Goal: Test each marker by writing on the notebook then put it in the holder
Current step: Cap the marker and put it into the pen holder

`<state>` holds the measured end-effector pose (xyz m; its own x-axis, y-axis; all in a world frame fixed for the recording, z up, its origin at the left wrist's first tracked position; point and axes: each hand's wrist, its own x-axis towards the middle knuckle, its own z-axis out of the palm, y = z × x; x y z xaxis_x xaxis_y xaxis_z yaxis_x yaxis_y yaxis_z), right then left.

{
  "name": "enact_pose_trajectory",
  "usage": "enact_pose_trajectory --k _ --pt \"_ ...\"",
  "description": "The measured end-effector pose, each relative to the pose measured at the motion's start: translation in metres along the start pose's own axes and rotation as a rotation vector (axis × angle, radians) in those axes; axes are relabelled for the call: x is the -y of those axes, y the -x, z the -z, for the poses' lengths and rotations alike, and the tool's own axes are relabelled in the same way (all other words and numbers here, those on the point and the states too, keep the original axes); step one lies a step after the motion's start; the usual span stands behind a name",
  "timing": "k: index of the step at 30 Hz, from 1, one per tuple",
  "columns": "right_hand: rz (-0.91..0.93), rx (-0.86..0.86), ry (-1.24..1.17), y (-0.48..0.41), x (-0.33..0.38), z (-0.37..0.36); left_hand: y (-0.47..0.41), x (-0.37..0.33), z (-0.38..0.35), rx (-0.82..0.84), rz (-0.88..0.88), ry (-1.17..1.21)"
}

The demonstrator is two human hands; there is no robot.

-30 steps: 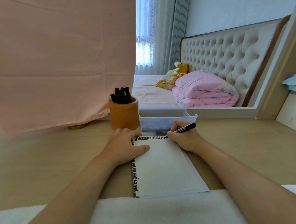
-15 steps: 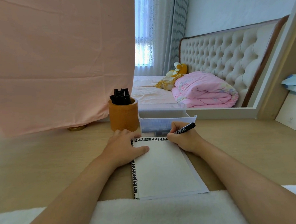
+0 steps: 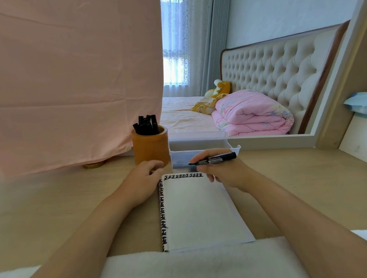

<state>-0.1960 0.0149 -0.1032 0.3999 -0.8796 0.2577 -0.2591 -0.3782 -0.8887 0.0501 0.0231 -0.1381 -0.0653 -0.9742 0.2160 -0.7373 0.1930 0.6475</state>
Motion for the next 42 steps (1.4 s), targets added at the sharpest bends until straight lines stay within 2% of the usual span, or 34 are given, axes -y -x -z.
enact_pose_trajectory --k 6,10,15,17,20,24,27,32,42 --pt "-0.013 0.279 0.056 0.001 0.010 -0.010 0.000 0.013 0.025 0.050 0.076 -0.123" --pt "-0.113 0.401 -0.091 0.001 0.019 -0.015 0.003 0.014 0.028 0.132 0.070 -0.156" --pt "-0.165 0.454 -0.274 0.001 0.023 -0.017 0.003 0.018 0.024 -0.030 0.069 -0.185" --pt "-0.121 0.421 -0.205 0.000 0.021 -0.017 0.003 0.016 0.026 -0.140 0.077 -0.095" --pt "-0.098 0.313 -0.017 -0.002 0.020 -0.018 0.007 0.006 0.027 -0.278 -0.012 0.011" --pt "-0.008 0.040 0.284 -0.007 0.015 -0.023 0.012 -0.011 0.018 -0.232 -0.125 0.040" --pt "0.068 -0.080 0.437 -0.008 0.009 -0.022 0.014 -0.019 0.012 -0.208 -0.154 0.065" --pt "0.080 -0.130 0.467 -0.010 0.003 -0.016 0.014 -0.022 0.010 -0.181 -0.165 0.050" --pt "0.103 -0.075 0.490 -0.011 0.002 -0.017 0.012 -0.028 0.009 -0.091 -0.180 0.065"
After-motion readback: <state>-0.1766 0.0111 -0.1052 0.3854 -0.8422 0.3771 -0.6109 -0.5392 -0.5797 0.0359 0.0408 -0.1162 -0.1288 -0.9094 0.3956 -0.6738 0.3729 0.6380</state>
